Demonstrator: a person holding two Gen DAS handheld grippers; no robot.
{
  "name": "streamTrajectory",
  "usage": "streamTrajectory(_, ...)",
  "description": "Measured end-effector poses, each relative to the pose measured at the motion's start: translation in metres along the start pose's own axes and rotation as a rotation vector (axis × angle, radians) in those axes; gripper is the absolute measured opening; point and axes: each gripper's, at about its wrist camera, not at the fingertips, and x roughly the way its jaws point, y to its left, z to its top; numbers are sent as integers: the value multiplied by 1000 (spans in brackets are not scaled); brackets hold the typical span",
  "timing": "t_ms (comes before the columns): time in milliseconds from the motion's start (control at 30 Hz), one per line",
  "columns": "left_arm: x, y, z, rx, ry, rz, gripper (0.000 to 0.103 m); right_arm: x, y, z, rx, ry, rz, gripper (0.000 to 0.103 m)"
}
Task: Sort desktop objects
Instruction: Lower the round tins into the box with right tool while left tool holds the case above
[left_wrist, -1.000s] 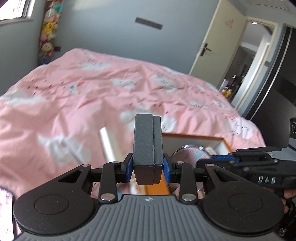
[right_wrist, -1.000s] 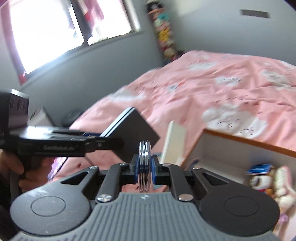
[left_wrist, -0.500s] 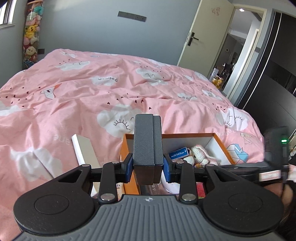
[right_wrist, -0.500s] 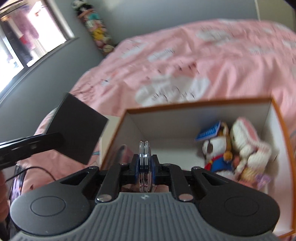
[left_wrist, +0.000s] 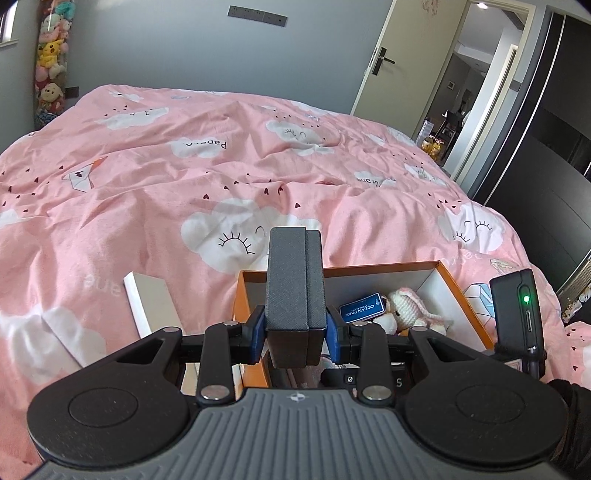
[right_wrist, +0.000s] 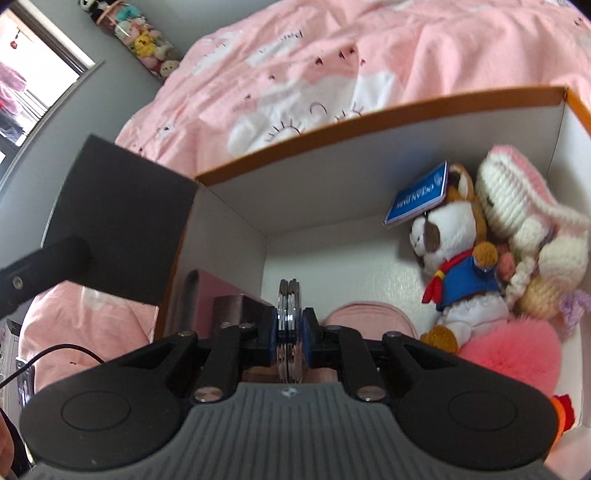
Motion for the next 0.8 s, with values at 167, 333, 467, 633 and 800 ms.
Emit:
streamTrajectory(167, 9, 0, 3, 4, 14, -2, 37, 8, -3, 2, 8, 13, -6, 17)
streamTrajectory(333, 16, 1, 4, 5, 29, 0, 37, 17, 2, -1, -44, 66, -7, 19)
streamTrajectory(467, 18, 1, 5, 8, 38, 3, 37, 17, 1, -4, -72, 115, 10, 19)
streamTrajectory(633, 24, 0, 6, 16, 52, 3, 37, 11, 2, -7, -144, 167, 26, 23)
streamTrajectory(800, 29, -2, 7, 23, 69, -1, 37, -4, 3, -5, -192, 135, 51, 24)
